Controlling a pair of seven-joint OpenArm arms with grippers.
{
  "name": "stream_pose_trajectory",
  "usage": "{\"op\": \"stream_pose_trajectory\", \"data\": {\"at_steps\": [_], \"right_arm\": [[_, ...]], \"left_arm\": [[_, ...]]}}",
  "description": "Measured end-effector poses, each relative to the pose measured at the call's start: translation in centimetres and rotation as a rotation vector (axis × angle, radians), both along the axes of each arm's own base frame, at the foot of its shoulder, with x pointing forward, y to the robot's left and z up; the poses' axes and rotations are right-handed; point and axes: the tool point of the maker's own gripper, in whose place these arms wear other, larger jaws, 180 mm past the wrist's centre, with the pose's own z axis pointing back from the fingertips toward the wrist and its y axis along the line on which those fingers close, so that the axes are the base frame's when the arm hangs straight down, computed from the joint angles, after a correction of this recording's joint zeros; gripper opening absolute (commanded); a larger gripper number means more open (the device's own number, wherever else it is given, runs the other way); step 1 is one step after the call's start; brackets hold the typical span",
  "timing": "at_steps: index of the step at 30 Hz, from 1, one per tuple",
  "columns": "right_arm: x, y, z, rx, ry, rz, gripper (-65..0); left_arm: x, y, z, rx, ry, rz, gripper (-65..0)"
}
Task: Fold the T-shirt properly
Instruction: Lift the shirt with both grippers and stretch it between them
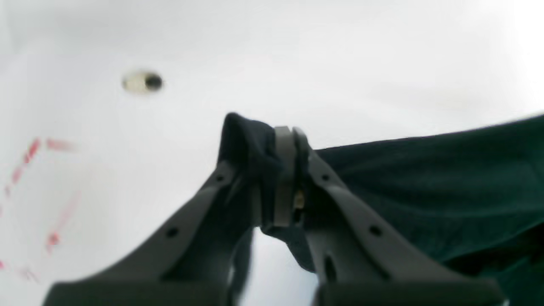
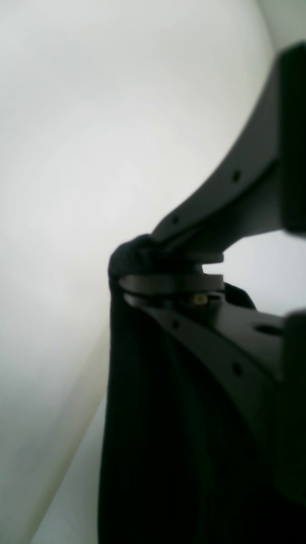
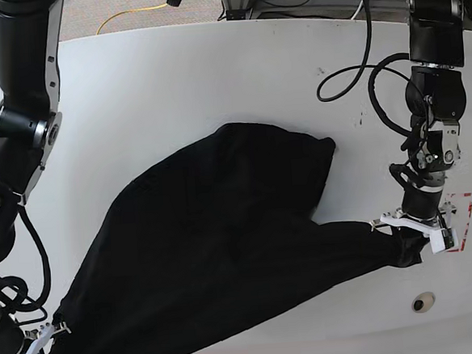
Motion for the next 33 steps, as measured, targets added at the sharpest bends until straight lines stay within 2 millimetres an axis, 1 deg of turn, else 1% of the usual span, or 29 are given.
{"op": "stream_pose_trajectory", "data": {"at_steps": [2,4,5,7,9,11,13,14,15,16,17,18,19,22,25,28,30,31,33], "right_arm": [[0.7,-0.3,0.8,0.033,0.001,0.001,-65.0],[1.4,-0.5,2.7,0.056,-0.019,0.006,-65.0],[1.5,-0.4,3.5,0.067,-0.033,0.013,-65.0],[1.7,-0.5,6.1,0.08,-0.077,0.022,-65.0],[2.0,-0.7,7.7,0.08,-0.087,0.019,-65.0],[2.6,-0.5,9.0,0.06,-0.079,0.019,-65.0],[3.0,0.1,9.8,0.055,-0.079,0.035,-65.0],[3.1,0.3,10.0,0.052,-0.082,0.041,-65.0],[3.2,0.8,10.2,0.051,-0.089,0.055,-65.0],[3.2,0.9,10.1,0.048,-0.088,0.058,-65.0],[3.3,1.0,9.8,0.043,-0.079,0.057,-65.0],[3.4,1.0,9.4,0.034,-0.066,0.056,-65.0],[3.6,1.1,8.8,0.026,-0.047,0.054,-65.0],[3.8,1.3,7.8,0.008,-0.013,0.05,-65.0],[3.8,1.4,7.8,0.002,-0.009,0.049,-65.0],[3.5,0.7,7.7,-0.001,0.013,0.03,-65.0],[3.2,0.0,7.5,-0.007,0.029,0.014,-65.0],[3.0,-0.6,7.4,-0.005,0.036,0.007,-65.0],[2.6,-1.1,7.8,0.037,0.021,0.023,-65.0]], "left_arm": [[0.2,0.5,1.4,0.033,-0.014,-0.009,-64.6],[0.8,1.3,4.5,0.069,-0.076,-0.005,-64.6],[0.9,1.6,5.7,0.082,-0.1,0.001,-64.6],[1.1,2.2,10.0,0.132,-0.192,-0.008,-64.6],[1.3,2.7,12.9,0.168,-0.245,-0.009,-64.6],[1.4,3.4,16.2,0.192,-0.312,0.007,-64.6],[1.3,3.8,19.5,0.188,-0.372,0.008,-64.3],[1.2,4.0,20.9,0.184,-0.396,0.007,-64.0],[1.1,4.2,22.9,0.181,-0.427,-0.001,-64.0],[0.9,4.2,24.6,0.186,-0.452,-0.008,-64.2],[0.8,4.3,25.7,0.186,-0.462,-0.013,-64.3],[0.8,4.5,26.3,0.191,-0.452,-0.019,-64.4],[0.7,4.7,27.3,0.204,-0.449,-0.022,-64.4],[-0.4,4.5,30.2,0.202,-0.511,-0.035,-64.2],[-1.6,4.3,32.1,0.216,-0.554,-0.051,-64.2],[-2.1,5.1,32.7,0.214,-0.554,-0.043,-64.2],[-2.1,5.4,32.6,0.215,-0.547,-0.036,-64.2],[-1.9,5.3,31.9,0.213,-0.53,-0.042,-64.2],[-1.6,4.8,30.5,0.215,-0.5,-0.057,-64.2]]}}
